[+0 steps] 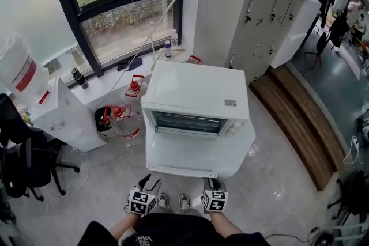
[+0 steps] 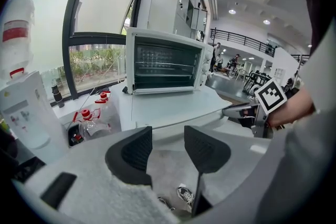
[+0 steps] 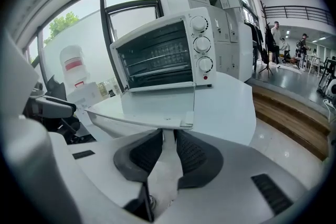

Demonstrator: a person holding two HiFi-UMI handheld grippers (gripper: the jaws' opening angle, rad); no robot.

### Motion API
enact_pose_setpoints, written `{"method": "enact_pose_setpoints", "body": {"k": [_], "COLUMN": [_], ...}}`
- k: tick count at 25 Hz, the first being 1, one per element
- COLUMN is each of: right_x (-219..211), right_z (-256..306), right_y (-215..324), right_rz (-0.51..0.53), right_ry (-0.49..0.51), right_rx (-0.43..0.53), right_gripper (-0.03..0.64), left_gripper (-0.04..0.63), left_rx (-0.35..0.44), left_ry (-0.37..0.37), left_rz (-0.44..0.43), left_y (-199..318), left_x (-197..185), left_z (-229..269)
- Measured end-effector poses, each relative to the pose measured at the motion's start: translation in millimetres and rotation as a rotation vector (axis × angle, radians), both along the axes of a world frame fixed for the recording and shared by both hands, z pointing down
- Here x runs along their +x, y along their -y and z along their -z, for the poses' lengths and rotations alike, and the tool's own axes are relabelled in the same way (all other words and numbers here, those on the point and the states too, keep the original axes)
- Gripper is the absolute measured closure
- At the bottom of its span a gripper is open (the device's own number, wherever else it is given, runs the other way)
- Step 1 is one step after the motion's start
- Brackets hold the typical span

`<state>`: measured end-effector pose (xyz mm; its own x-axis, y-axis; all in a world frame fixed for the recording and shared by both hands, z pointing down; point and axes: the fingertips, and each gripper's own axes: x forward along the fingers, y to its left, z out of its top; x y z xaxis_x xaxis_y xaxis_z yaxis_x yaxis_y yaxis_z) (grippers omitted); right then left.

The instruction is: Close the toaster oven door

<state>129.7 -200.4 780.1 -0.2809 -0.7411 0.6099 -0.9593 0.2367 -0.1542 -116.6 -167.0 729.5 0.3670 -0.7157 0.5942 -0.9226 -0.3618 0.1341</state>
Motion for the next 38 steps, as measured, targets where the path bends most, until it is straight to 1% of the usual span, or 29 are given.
{"method": "enact_pose_setpoints", "body": {"k": [5, 11, 19, 24, 27, 38], "right_x": [1, -1, -2, -3, -3, -3], "right_z": [21, 50, 79, 98, 106, 138], "right_y": [1, 5, 13, 19, 23, 42], "right_rz": [-0.023, -0.055, -0.085, -0.096, -0.101, -0.104], "right_ry": [0.006, 0.004, -0.025, -0.032, -0.032, -0.019], "right_rx": [0.046, 0.107, 0.157, 0.196, 0.204, 0.256], "right_gripper": [0.529, 0.529, 0.529, 0.529, 0.531, 0.531], "left_gripper": [0.39, 0.39, 0.39, 0.39, 0.39, 0.391], "left_rx": [0.002, 0.037, 0.079, 0.099, 0.111, 0.122], "left_ry": [-0.029, -0.095, -0.124, -0.184, -0.209, -0.215], "left_rz": [0.009, 0.022, 0.013, 0.039, 0.047, 0.058], "left_y": [7, 21, 41, 56, 66, 91], "left_x": [-10, -15, -20, -24, -23, -21], "left_z": [-5, 16, 33, 46, 55, 72]}}
